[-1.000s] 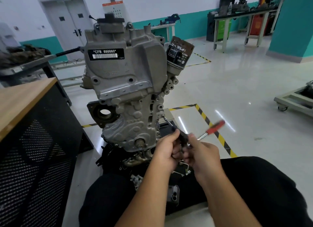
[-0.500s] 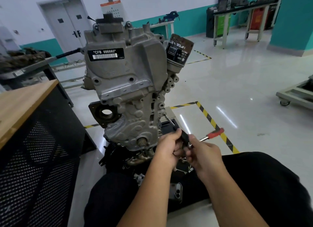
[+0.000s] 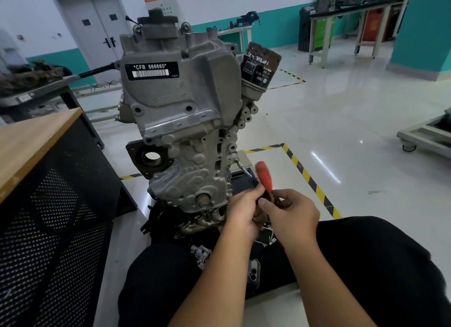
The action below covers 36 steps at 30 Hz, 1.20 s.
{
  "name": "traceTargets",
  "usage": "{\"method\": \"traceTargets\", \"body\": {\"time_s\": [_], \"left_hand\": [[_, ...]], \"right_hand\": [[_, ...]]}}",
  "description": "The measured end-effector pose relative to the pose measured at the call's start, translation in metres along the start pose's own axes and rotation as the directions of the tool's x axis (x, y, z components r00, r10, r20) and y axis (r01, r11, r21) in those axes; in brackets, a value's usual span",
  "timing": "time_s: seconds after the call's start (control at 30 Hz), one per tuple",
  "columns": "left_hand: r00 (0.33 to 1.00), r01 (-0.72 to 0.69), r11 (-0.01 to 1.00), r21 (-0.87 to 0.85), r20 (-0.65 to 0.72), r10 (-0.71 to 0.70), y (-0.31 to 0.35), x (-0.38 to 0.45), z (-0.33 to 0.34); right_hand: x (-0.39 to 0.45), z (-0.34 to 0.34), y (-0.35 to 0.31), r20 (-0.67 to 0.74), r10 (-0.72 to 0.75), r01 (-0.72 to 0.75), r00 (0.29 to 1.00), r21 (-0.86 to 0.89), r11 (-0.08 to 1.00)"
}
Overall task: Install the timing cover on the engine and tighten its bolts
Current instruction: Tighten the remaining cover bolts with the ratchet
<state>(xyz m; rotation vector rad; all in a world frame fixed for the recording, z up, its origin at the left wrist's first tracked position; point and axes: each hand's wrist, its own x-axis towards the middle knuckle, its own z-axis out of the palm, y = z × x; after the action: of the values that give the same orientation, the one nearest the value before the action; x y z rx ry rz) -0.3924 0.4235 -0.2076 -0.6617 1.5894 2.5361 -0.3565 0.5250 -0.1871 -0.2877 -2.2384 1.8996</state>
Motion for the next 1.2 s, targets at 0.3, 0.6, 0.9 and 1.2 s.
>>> {"method": "traceTargets", "body": {"time_s": [0.3, 0.6, 0.9, 1.2], "left_hand": [[1.0, 0.022, 1.0, -0.014, 0.015, -0.022, 0.003, 0.0, 0.0], [1.0, 0.02, 1.0, -0.004, 0.013, -0.02, 0.001, 0.002, 0.0], [0.99, 0.135, 0.989, -0.06, 0.052, -0.132, 0.004, 0.0, -0.001], [0.992, 0.121, 0.99, -0.074, 0.034, -0.119, 0.002, 0.005, -0.002]], "right_hand": [[0.003, 0.0, 0.0, 0.074, 0.203, -0.215, 0.976, 0.216, 0.952], [0.0, 0.003, -0.005, 0.275, 0.43, -0.504, 0.86, 0.591, 0.63], [-0.003, 0.009, -0.002, 0.349, 0.442, -0.556, 0.826, 0.634, 0.538], [-0.001, 0.011, 0.0, 0.254, 0.416, -0.481, 0.873, 0.582, 0.655]]}}
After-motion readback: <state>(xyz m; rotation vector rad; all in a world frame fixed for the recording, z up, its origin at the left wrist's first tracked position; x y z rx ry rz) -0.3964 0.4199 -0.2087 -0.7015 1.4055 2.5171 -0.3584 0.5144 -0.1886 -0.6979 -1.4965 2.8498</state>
